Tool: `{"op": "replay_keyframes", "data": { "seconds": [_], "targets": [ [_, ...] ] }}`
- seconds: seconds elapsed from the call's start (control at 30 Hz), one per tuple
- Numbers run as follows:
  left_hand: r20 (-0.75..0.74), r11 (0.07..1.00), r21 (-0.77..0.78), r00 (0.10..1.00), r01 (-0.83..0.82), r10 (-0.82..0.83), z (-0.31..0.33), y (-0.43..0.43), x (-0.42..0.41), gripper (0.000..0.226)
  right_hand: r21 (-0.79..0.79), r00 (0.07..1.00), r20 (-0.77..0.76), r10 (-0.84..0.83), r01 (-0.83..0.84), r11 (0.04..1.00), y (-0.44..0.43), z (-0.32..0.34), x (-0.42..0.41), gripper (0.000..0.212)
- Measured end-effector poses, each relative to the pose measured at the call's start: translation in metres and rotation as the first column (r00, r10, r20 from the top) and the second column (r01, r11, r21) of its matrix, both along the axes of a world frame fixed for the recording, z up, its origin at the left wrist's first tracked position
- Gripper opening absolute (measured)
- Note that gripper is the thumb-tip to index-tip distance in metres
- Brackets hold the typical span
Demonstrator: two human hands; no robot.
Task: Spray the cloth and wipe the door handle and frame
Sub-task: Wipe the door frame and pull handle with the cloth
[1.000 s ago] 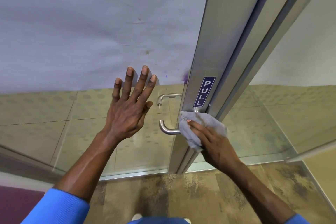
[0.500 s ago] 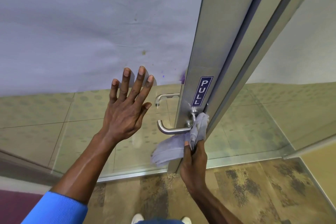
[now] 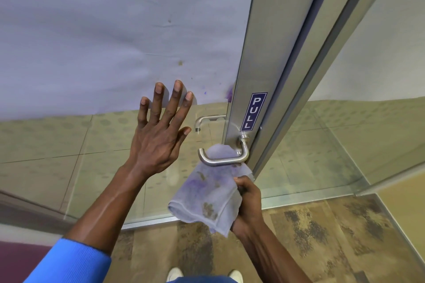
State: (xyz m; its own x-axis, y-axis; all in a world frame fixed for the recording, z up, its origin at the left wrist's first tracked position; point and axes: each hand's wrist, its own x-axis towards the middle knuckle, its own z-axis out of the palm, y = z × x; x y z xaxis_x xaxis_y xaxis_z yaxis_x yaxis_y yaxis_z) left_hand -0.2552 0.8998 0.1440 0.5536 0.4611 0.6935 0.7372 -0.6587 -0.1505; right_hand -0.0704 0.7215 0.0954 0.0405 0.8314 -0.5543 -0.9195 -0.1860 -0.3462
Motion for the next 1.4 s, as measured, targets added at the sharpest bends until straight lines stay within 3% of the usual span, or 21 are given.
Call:
{"op": "replay_keyframes", "data": {
  "seconds": [0.07, 0.23, 0.37, 0.53, 0.67, 0.8, 0.93, 1.07, 1.23, 1.33, 1.4],
  "targets": [
    [0.0, 1.0, -0.005, 1.0, -0.002, 0.002, 0.0, 0.0, 0.0, 0.085, 0.049, 0.999, 0.038, 0.021, -0.023, 0.999, 0.001, 0.002, -0.005, 0.033],
    [0.01, 1.0, 0.004, 1.0, -0.003, 0.003, -0.001, 0.001, 0.001, 0.086, 0.05, 0.993, 0.093, 0.07, -0.074, 0.996, -0.003, 0.001, 0.017, 0.058],
    [-0.002, 1.0, -0.001, 1.0, -0.004, 0.004, -0.001, 0.0, 0.0, 0.086, -0.003, 0.98, 0.193, 0.045, -0.045, 0.999, -0.011, -0.01, 0.053, 0.03],
    [-0.035, 1.0, 0.01, 0.999, -0.013, 0.013, 0.001, -0.001, -0.002, 0.086, 0.014, 0.977, 0.208, 0.054, -0.058, 0.998, -0.011, -0.005, 0.063, 0.026],
    [-0.028, 1.0, 0.015, 0.999, -0.017, 0.018, 0.001, -0.002, -0.002, 0.088, 0.033, 0.98, 0.121, 0.156, -0.161, 0.986, -0.012, -0.007, 0.018, 0.048],
    [-0.028, 1.0, 0.02, 0.999, -0.018, 0.018, 0.002, -0.002, -0.002, 0.093, 0.016, 0.956, 0.141, 0.259, -0.263, 0.965, -0.011, -0.003, -0.024, 0.069],
    [-0.027, 0.999, 0.024, 0.999, -0.022, 0.022, 0.001, -0.001, -0.002, 0.09, -0.011, 0.972, 0.142, 0.19, -0.19, 0.982, -0.009, -0.004, -0.007, 0.063],
    [-0.03, 1.0, 0.019, 0.999, -0.022, 0.022, 0.0, -0.001, -0.003, 0.089, -0.011, 0.981, 0.18, 0.067, -0.066, 0.998, -0.016, -0.01, 0.044, 0.041],
    [-0.029, 1.0, 0.023, 0.999, -0.016, 0.017, 0.0, 0.0, -0.003, 0.09, 0.028, 0.982, 0.187, 0.012, -0.017, 0.999, -0.022, -0.003, 0.069, 0.041],
    [-0.025, 1.0, 0.019, 1.0, -0.016, 0.016, 0.0, 0.0, -0.002, 0.091, 0.029, 0.987, 0.158, 0.013, -0.018, 0.999, -0.018, -0.001, 0.05, 0.035],
    [-0.025, 1.0, 0.024, 1.0, -0.015, 0.015, -0.001, 0.0, -0.003, 0.09, 0.009, 0.99, 0.13, 0.062, -0.063, 0.998, -0.016, 0.001, 0.025, 0.042]
  ]
}}
